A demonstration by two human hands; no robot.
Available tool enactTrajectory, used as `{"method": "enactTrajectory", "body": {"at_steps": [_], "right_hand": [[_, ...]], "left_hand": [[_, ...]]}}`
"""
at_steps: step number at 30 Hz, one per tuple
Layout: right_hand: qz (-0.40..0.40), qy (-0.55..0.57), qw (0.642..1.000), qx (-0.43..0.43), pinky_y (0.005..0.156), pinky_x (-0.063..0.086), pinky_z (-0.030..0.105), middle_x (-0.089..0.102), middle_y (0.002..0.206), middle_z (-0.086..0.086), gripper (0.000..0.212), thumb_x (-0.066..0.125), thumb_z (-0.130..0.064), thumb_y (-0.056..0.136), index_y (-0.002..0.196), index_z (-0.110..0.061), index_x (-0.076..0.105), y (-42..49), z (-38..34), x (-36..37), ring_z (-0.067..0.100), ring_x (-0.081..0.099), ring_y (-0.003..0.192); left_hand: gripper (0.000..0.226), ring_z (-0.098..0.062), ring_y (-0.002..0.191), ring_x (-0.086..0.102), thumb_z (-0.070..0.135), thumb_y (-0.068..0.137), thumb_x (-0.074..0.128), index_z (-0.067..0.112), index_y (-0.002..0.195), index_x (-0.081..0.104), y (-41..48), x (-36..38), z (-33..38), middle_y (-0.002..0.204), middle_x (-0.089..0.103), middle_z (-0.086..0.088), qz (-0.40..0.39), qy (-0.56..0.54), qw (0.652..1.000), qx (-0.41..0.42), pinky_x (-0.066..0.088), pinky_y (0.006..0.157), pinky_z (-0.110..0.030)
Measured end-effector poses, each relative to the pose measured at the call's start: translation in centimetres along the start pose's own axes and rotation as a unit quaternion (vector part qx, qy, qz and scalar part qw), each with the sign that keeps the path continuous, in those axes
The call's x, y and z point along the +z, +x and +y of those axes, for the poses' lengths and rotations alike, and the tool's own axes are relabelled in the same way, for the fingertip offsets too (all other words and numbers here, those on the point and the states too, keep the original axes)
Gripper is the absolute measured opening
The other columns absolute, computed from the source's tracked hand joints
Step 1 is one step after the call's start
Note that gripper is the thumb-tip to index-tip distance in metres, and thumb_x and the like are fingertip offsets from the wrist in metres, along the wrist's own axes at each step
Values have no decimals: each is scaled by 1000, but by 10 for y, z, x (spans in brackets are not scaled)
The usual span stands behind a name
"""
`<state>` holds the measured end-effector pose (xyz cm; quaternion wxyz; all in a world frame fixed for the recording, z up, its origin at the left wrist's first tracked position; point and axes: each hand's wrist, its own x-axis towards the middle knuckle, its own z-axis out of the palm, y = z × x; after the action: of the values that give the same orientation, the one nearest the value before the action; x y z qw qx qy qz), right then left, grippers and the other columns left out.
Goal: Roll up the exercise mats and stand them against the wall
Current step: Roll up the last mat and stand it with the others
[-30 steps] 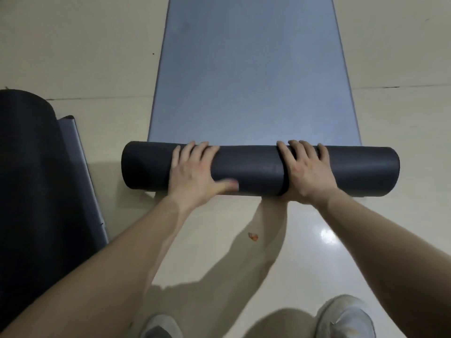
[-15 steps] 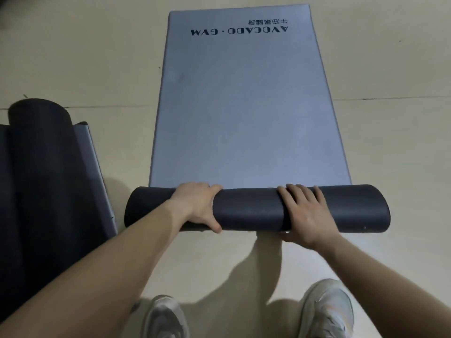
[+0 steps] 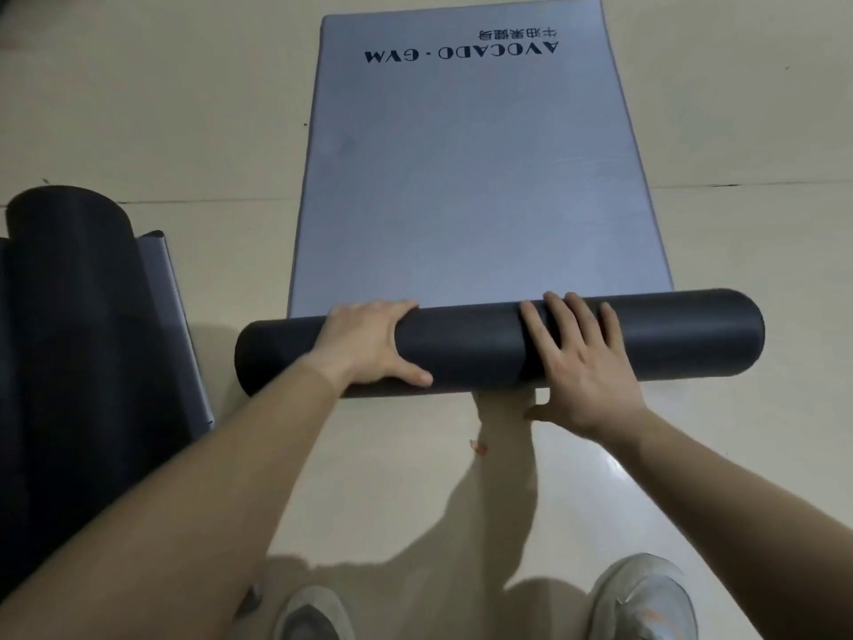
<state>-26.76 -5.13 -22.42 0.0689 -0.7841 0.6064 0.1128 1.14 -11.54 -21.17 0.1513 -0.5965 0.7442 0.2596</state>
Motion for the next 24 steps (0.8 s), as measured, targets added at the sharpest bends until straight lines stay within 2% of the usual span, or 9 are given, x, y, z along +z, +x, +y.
{"method": "enactTrajectory", "body": {"at_steps": [2, 4, 7, 10, 14, 16, 18, 20, 24], "right_hand": [[22, -35, 999, 6, 122, 14, 62, 28, 162, 18, 137, 91, -57, 57, 162, -19, 12, 13, 1, 11, 42, 23, 150], [18, -44, 999, 1, 116, 27, 60, 41, 149, 13, 133, 88, -62, 51, 157, -23, 17, 45, 9, 4, 39, 39, 138], [-37, -42, 998, -26, 103, 40, 51, 53, 128, 3, 124, 79, -75, 41, 144, -31, 28, 82, 20, -22, 33, 54, 114], [-89, -25, 995, -23, 98, 45, 47, 57, 123, 1, 116, 80, -77, 43, 141, -35, 34, 98, 23, -38, 31, 58, 107], [-194, 25, 981, -16, 87, 50, 39, 62, 120, -6, 114, 83, -79, 39, 138, -41, 40, 87, 11, -60, 25, 62, 106], [-262, 52, 963, -24, 95, 51, 39, 63, 126, -7, 119, 85, -78, 37, 141, -42, 40, 59, 1, -52, 23, 63, 112], [-255, 64, 964, -37, 110, 43, 42, 58, 137, -5, 128, 80, -81, 40, 151, -41, 31, 20, -6, -35, 24, 58, 122], [-168, 62, 984, -25, 122, 25, 48, 46, 150, 0, 134, 75, -84, 46, 158, -34, 22, -23, -8, -13, 26, 44, 138], [-101, -37, 994, 19, 120, 12, 66, 20, 165, 15, 153, 85, -78, 47, 163, -20, 3, -73, -17, 17, 42, 18, 153]], "left_hand": [[105, -24, 126, 54, 79, 63, 75, 39, 152, 36, 16, -15, -6, 144, 55, 5, -19, -37, 999, 12, 42, 107, -46], [97, -25, 134, 47, 82, 71, 65, 37, 152, 36, 19, -8, -5, 150, 49, 3, 83, 8, 996, 13, 33, 114, -45], [126, -34, 151, 22, 91, 62, 59, 28, 160, 10, 11, 21, -1, 164, 22, -8, 125, 152, 980, 2, 16, 123, -52], [131, -37, 136, 40, 87, 52, 69, 26, 154, 13, 26, 16, 2, 154, 36, -8, 136, 201, 970, 2, 31, 115, -55], [116, -30, 106, 59, 85, 47, 71, 29, 141, 32, 19, -9, 6, 126, 57, -2, 58, 190, 979, 38, 49, 89, -45], [115, -27, 104, 60, 85, 46, 73, 32, 140, 34, -8, -2, 7, 122, 58, 1, -39, 163, 984, 57, 48, 80, -41], [115, -26, 104, 60, 83, 46, 75, 34, 141, 33, -34, 16, 8, 123, 58, 3, -96, 155, 981, 67, 49, 79, -40], [116, -24, 106, 60, 81, 46, 78, 35, 143, 34, -43, 21, 9, 124, 58, 5, -120, 130, 982, 63, 52, 84, -41], [117, -23, 115, 59, 75, 46, 84, 40, 146, 37, -37, 3, 9, 132, 60, 8, -144, 54, 988, 25, 47, 97, -43]]}}
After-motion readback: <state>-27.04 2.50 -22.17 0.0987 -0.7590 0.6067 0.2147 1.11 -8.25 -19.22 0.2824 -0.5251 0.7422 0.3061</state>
